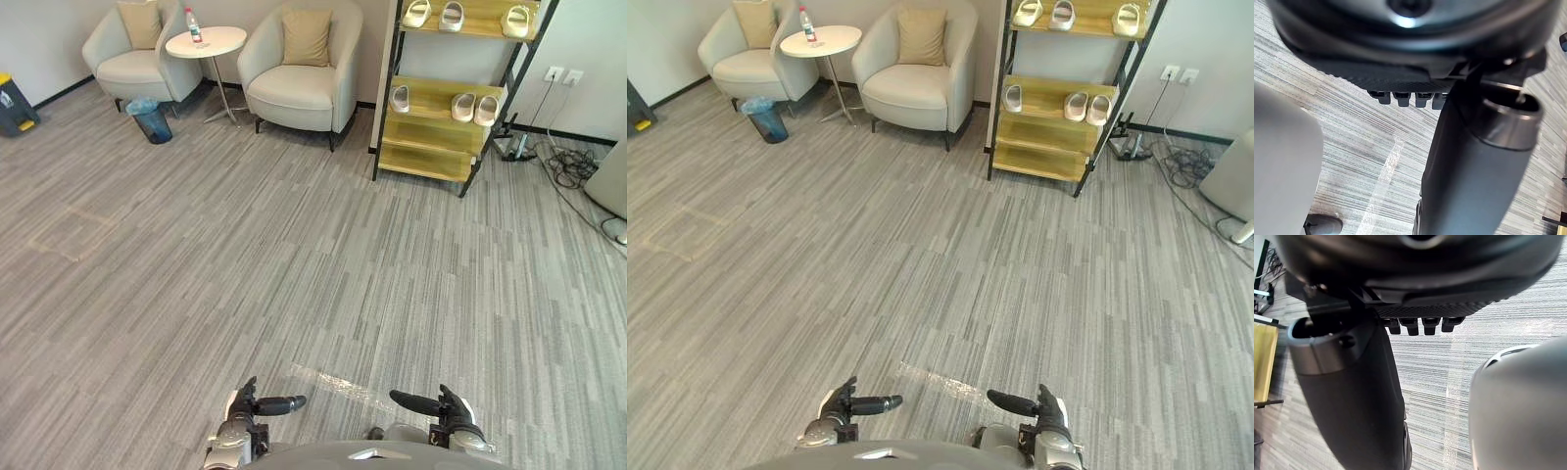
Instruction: Pick up cushions and gather them together orderly.
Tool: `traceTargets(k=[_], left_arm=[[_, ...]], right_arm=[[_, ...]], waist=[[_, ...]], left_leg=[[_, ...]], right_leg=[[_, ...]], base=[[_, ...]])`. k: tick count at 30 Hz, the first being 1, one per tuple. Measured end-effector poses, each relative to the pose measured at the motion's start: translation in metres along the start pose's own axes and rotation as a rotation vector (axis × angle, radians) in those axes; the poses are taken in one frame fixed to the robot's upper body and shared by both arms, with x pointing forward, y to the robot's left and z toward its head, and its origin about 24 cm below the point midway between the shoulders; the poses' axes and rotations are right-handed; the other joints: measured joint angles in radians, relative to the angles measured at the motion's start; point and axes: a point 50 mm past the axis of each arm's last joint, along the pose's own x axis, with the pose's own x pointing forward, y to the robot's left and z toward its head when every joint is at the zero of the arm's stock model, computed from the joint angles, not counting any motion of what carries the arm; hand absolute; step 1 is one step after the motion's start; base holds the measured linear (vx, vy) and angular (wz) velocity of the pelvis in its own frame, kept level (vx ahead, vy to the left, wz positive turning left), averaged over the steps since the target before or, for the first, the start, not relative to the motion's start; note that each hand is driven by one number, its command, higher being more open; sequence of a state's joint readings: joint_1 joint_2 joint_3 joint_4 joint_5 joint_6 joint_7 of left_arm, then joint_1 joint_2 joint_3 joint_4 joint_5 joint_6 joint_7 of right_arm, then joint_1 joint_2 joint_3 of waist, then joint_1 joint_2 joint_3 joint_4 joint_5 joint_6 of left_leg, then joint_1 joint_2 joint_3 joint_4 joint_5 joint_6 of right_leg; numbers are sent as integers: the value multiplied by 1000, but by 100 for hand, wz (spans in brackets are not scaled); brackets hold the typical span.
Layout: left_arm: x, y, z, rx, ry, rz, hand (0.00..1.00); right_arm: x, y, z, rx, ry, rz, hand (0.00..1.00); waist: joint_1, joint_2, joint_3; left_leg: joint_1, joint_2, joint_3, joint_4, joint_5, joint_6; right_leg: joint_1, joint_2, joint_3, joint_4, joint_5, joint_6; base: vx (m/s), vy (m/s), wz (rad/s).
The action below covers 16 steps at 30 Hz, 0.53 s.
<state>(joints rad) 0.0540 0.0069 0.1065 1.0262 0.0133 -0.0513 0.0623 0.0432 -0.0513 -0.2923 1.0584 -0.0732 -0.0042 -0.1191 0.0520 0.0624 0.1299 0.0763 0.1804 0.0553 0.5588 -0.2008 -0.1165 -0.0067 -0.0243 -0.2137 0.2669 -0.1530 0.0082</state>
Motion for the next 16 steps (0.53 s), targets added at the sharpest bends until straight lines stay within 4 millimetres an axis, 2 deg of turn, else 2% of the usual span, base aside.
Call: traceTargets(k=[1, 2, 3, 4, 6, 7, 8, 9, 11, 13, 16], left_arm=[[0, 4, 2, 3, -9, 9, 100], [0, 6, 3, -7, -15, 18, 100], [0, 7, 4, -18, -24, 24, 100], [0, 8, 6, -18, -29, 24, 100], [0, 9, 11, -18, -51, 28, 100], [0, 8, 12, -19, -57, 29, 100], [0, 7, 11, -21, -53, 28, 100], [0, 4, 9, -42, -47, 22, 100], [0, 12, 12, -16, -54, 37, 100], [0, 16, 9, -13, -47, 49, 100], [-1, 17, 7, -9, -42, 48, 100]], right_arm=[[-1, 3, -1, 5, 2, 5, 100], [-1, 3, -2, 5, 6, 5, 100], [-1, 3, -3, 4, 9, 4, 100], [-1, 3, -4, 4, 11, 3, 100], [-1, 4, -4, 6, 14, 2, 100], [-2, 4, -5, 7, 15, -1, 100], [-2, 3, -5, 8, 15, -5, 100], [-1, -1, -4, 5, 16, -13, 100], [-4, 10, -9, 15, 27, 12, 100], [-6, 14, -13, 13, 35, 22, 100], [-7, 16, -16, 16, 40, 26, 100]], waist=[[3, -6, 6], [4, -12, 9], [6, -16, 10], [9, -18, 12], [22, -30, 19], [24, -28, 19], [24, -17, 15], [27, 0, 15], [23, -45, 13], [26, -65, 0], [25, -71, -7]], left_leg=[[-37, 4, -6, 86, 11, 7], [-63, 4, -8, 131, -43, 20], [-89, -13, -13, 114, -98, 29], [-102, -28, -17, 89, -119, 33], [-139, -95, -73, -46, -130, 43], [-161, -118, -111, -159, -83, 43], [-161, -115, -126, -212, -23, 39], [-161, -108, -127, -221, 65, 45], [-118, -145, -106, -259, 64, 59], [-91, -165, -91, -295, 69, 70], [-56, -182, -83, -334, 77, 83]], right_leg=[[25, 0, 1, -19, -1, -4], [57, -1, 8, -42, -3, -8], [84, -3, 21, -62, -2, -8], [91, -7, 32, -68, -2, -7], [98, -30, 61, -71, 0, -2], [99, -37, 78, -70, 1, 14], [99, -29, 83, -72, 0, 25], [108, -14, 97, -75, -11, 47], [131, -57, 114, -83, -23, 61], [134, -80, 118, -84, -28, 66], [156, -95, 124, -104, -28, 66]], base=[[180, -83, -3], [146, -41, -13], [136, -9, -22], [127, 67, -36], [124, 121, -50], [140, 167, -45], [136, 183, -45], [190, 231, -31], [173, 183, -20], [114, 68, -13], [98, 36, -5]])
